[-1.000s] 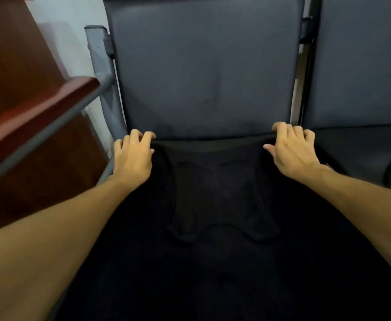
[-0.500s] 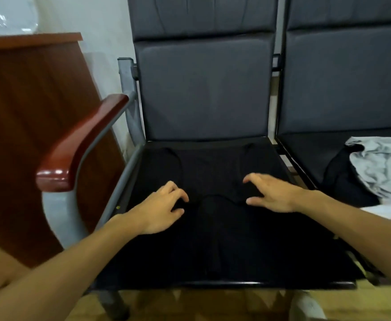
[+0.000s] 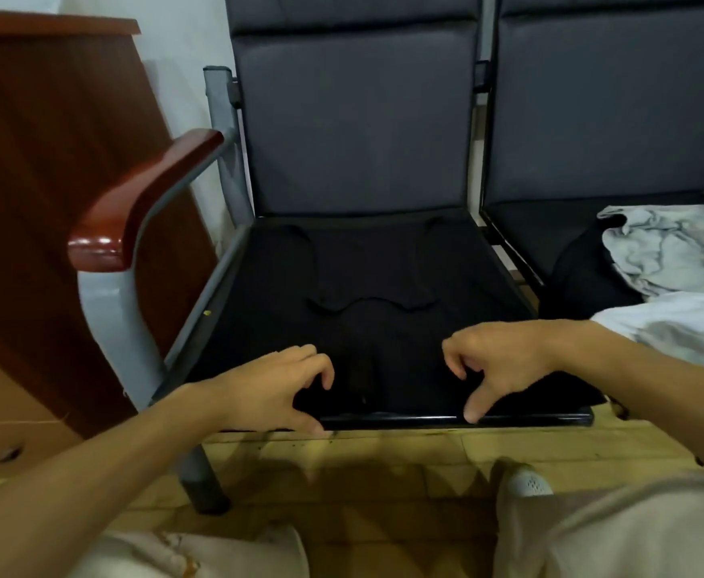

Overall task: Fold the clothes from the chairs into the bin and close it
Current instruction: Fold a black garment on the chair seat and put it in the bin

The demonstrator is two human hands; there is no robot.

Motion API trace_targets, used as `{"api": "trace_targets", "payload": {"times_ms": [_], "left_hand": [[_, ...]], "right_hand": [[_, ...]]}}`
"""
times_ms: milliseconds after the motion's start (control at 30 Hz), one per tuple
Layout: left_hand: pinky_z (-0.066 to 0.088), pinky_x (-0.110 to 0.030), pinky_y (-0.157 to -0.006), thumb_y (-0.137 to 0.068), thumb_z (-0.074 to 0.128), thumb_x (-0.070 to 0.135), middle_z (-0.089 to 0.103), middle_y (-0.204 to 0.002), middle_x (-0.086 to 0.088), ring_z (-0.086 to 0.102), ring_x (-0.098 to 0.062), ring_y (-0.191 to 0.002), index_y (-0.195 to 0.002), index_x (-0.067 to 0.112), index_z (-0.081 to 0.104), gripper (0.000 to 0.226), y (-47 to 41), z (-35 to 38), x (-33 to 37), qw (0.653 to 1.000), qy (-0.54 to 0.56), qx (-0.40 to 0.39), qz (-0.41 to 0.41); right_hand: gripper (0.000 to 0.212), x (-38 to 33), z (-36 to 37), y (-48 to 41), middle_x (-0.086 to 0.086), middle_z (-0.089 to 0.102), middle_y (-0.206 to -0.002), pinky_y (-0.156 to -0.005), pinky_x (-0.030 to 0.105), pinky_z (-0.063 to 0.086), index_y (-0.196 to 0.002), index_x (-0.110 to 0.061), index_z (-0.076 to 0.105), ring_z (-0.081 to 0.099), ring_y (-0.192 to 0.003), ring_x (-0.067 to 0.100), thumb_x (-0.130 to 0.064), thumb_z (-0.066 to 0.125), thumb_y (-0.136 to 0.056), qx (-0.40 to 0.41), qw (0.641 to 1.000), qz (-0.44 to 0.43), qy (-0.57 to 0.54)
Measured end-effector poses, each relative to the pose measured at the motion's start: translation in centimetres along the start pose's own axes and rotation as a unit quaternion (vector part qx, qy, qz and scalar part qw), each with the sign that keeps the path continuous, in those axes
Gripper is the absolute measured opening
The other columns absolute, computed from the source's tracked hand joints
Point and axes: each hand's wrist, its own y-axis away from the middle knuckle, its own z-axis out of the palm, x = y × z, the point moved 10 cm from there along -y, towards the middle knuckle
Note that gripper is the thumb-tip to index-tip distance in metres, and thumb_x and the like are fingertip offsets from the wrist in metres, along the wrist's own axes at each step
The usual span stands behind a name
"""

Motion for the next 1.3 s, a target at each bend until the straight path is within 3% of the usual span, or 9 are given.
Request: {"api": "trace_targets", "payload": {"times_ms": [167, 367, 467, 567, 700, 800, 967, 1133, 1300], "left_hand": [[0.044, -0.02, -0.074, -0.079, 0.076, 0.04, 0.047, -0.099, 0.011, 0.048, -0.006, -0.088, -0.111, 0.035, 0.05, 0.041, -0.7, -0.5, -1.3, 0.998, 0.058, -0.018, -0.018], [0.044, -0.014, -0.073, -0.093, 0.061, 0.023, 0.051, -0.1, 0.012, 0.052, -0.002, -0.085, -0.103, 0.03, 0.057, 0.013, -0.6, -2.2, -3.0, 0.997, 0.061, 0.04, -0.04], [0.046, -0.017, -0.068, -0.097, 0.055, 0.018, 0.059, -0.092, 0.009, 0.055, -0.002, -0.076, -0.103, 0.024, 0.056, 0.009, -0.6, -2.6, -3.5, 0.983, 0.148, 0.088, -0.063], [0.047, -0.029, -0.064, -0.101, 0.046, 0.015, 0.066, -0.09, -0.007, 0.057, -0.016, -0.069, -0.099, 0.026, 0.054, 0.014, -0.7, -2.7, -4.3, 0.964, 0.222, 0.113, -0.093], [0.042, -0.026, -0.057, -0.103, 0.041, 0.026, 0.064, -0.083, -0.01, 0.053, -0.013, -0.063, -0.101, 0.024, 0.053, 0.012, -1.1, -2.6, -4.9, 0.946, 0.259, 0.136, -0.141], [0.052, -0.022, -0.068, -0.095, 0.056, 0.039, 0.068, -0.094, 0.005, 0.065, -0.005, -0.076, -0.105, 0.027, 0.05, 0.017, -1.3, -2.8, -4.8, 0.954, 0.238, 0.132, -0.126], [0.047, -0.025, -0.088, -0.088, 0.066, 0.01, 0.053, -0.105, 0.008, 0.056, -0.008, -0.098, -0.099, 0.03, 0.049, 0.029, -0.1, -4.5, -7.1, 0.968, 0.117, 0.168, -0.145], [0.042, -0.027, -0.089, -0.09, 0.056, 0.001, 0.045, -0.102, -0.001, 0.051, -0.016, -0.092, -0.105, 0.013, 0.061, 0.019, 3.6, -7.1, -10.9, 0.909, 0.112, 0.326, -0.233], [0.055, -0.043, -0.073, -0.094, 0.054, 0.013, 0.06, -0.097, -0.005, 0.061, -0.025, -0.079, -0.099, 0.019, 0.061, 0.01, 5.8, -6.4, -13.4, 0.868, 0.131, 0.337, -0.341]], "right_hand": [[0.047, 0.4, 1.3, -0.1, -0.012, 0.046, -0.096, -0.076, 0.033, 0.048, -0.086, -0.032, 0.04, 0.051, -0.089, 0.013, -0.043, 0.082, -0.069, -0.018, 0.999, -0.002, 0.045], [0.015, 0.4, -0.5, 0.7, -0.005, 0.059, -0.092, -0.078, 0.031, 0.05, -0.091, -0.037, 0.053, 0.056, -0.082, 0.009, -0.03, 0.066, -0.089, 0.041, 0.998, -0.039, -0.012], [0.026, 1.0, -1.5, 0.9, -0.007, 0.064, -0.088, -0.078, 0.025, 0.049, -0.084, -0.043, 0.053, 0.06, -0.081, 0.006, -0.021, 0.061, -0.093, 0.078, 0.996, -0.03, -0.035], [0.025, 2.2, -2.1, 0.8, -0.004, 0.066, -0.098, -0.086, 0.029, 0.05, -0.093, -0.036, 0.055, 0.062, -0.091, 0.009, -0.012, 0.05, -0.098, 0.122, 0.989, 0.002, -0.082], [0.013, 3.4, -2.5, 0.4, 0.004, 0.064, -0.094, -0.083, 0.039, 0.053, -0.102, -0.022, 0.054, 0.064, -0.086, 0.02, -0.022, 0.041, -0.102, 0.158, 0.976, 0.044, -0.142], [0.019, 4.3, -2.8, 0.1, -0.001, 0.063, -0.096, -0.082, 0.035, 0.053, -0.104, -0.021, 0.052, 0.062, -0.087, 0.014, -0.038, 0.052, -0.097, 0.187, 0.972, 0.071, -0.125], [0.019, 6.9, -4.1, 0.9, -0.005, 0.05, -0.108, -0.092, 0.036, 0.047, -0.116, -0.022, 0.051, 0.055, -0.107, 0.019, -0.022, 0.053, -0.097, 0.241, 0.959, 0.13, -0.074], [0.026, 8.3, -5.7, 3.0, 0.0, 0.054, -0.117, -0.082, 0.037, 0.049, -0.117, -0.02, 0.057, 0.058, -0.104, 0.025, -0.015, 0.052, -0.092, 0.329, 0.918, 0.22, 0.024], [0.027, 8.6, -6.4, 4.2, 0.006, 0.066, -0.1, -0.068, 0.034, 0.045, -0.107, -0.019, 0.061, 0.064, -0.091, 0.03, -0.042, 0.052, -0.096, 0.378, 0.885, 0.273, 0.014]]}}
